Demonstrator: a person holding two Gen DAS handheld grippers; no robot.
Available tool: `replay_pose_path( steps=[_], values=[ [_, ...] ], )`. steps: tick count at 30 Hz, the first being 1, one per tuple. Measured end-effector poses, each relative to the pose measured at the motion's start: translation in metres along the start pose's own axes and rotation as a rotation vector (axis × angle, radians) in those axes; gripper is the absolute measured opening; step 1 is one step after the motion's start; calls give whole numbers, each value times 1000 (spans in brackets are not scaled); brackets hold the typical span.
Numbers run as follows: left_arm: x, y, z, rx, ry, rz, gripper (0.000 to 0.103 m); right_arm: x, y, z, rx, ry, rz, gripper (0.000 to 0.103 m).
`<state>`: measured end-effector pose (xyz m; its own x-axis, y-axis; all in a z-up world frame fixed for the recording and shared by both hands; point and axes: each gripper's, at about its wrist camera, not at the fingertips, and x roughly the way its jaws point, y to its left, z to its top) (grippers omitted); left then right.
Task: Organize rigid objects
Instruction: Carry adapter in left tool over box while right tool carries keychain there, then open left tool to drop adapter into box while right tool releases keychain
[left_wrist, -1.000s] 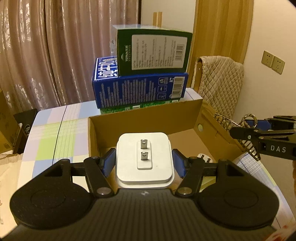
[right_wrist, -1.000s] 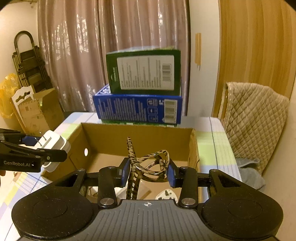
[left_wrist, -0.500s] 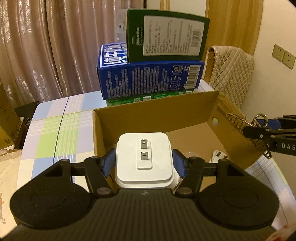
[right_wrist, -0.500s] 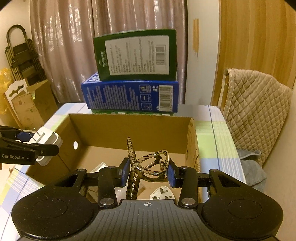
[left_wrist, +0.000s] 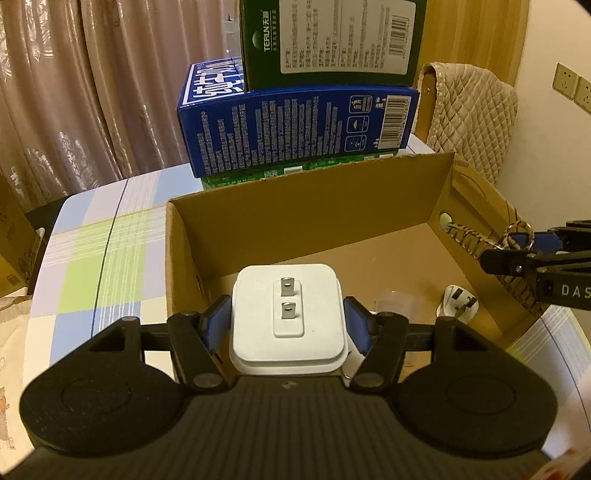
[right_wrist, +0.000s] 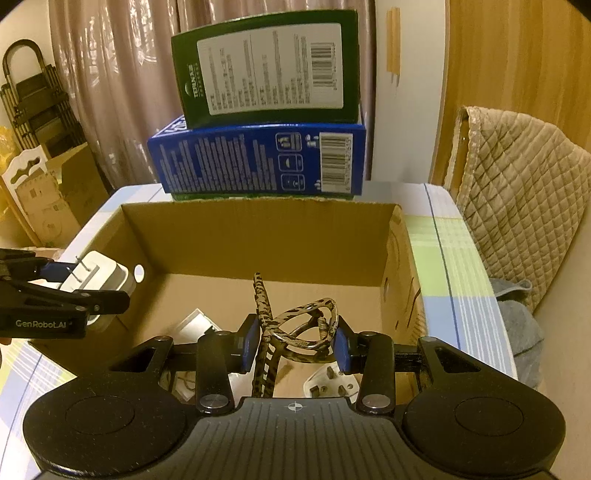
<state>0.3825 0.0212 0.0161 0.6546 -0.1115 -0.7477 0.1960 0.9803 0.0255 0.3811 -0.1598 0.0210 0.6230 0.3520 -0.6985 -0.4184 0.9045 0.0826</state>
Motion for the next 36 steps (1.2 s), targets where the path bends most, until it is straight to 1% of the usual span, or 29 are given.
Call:
replay_pose_path(
  steps=[8,24,29,32,36],
  values=[
    [10,3,-4,-5,19,3,60,7,1,-4,0,17,0,38],
    [15,4,-3,0,21,15,60,13,0,-4,3,32,1,38],
    [16,3,-2,0,20,24,61,12,0,-4,4,32,0,38],
    [16,4,0,-3,16,52,61,12,-1,-4,4,33,3,38],
    [14,5,1,0,7,53,62,10,-2,-4,5,30,-1,38]
  ],
)
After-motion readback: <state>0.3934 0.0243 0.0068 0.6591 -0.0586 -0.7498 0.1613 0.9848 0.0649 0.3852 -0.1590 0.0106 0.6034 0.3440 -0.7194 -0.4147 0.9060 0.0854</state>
